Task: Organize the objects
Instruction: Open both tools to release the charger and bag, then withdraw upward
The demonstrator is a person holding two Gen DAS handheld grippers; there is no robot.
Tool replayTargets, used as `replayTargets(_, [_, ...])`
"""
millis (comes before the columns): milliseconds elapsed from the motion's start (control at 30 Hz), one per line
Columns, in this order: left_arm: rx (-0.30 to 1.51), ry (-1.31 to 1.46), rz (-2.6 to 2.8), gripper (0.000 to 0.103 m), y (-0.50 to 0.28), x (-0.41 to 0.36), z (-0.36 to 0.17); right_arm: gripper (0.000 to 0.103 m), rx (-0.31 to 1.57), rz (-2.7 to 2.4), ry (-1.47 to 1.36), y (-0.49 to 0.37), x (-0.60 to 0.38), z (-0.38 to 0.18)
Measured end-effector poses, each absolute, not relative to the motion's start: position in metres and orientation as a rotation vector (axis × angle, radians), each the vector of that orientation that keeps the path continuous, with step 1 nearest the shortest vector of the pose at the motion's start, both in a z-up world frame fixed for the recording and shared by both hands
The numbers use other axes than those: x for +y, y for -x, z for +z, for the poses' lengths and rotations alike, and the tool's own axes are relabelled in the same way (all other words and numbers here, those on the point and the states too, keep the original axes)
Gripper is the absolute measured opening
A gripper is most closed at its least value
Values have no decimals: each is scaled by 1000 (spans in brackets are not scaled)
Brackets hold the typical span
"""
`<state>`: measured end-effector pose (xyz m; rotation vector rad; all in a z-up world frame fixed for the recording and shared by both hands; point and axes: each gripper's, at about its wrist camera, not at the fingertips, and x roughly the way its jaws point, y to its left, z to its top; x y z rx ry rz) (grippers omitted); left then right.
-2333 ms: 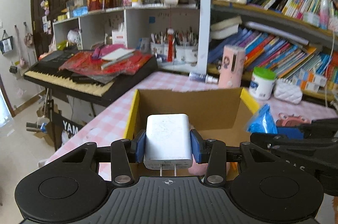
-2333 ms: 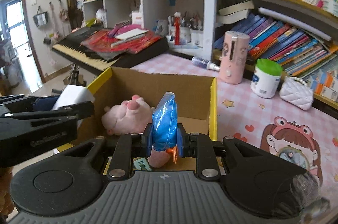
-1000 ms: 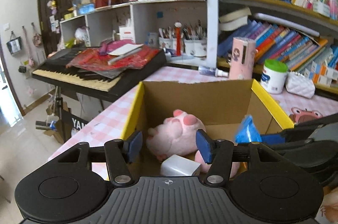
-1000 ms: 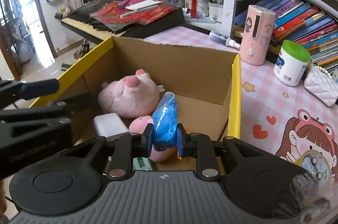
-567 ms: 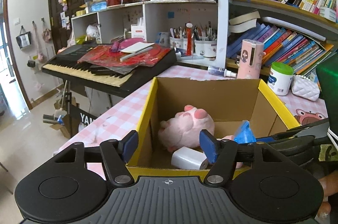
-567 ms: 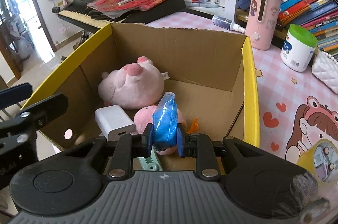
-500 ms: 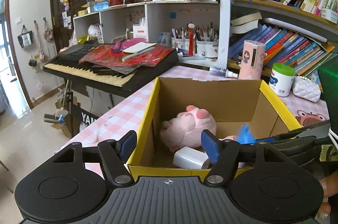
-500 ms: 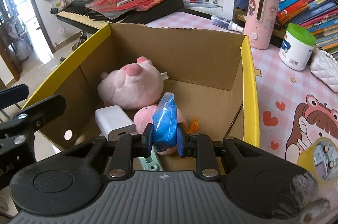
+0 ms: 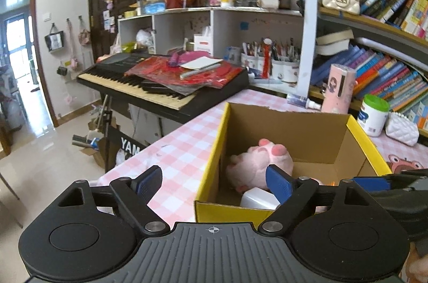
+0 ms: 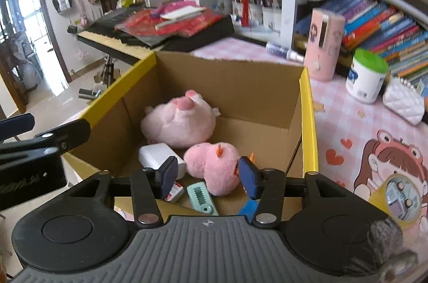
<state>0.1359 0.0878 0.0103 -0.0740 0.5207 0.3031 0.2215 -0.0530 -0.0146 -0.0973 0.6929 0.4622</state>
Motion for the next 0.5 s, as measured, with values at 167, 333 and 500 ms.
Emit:
replayTargets(167, [498, 86, 323, 89, -122, 90, 14, 58, 634, 439, 119, -201, -53, -6])
replayTargets(333, [495, 92, 330, 91, -109, 90, 13, 71, 593, 390, 145, -183, -52, 0])
replayTargets(500, [501, 95, 329, 92, -94, 89, 12, 80, 572, 329, 175, -164, -51, 2])
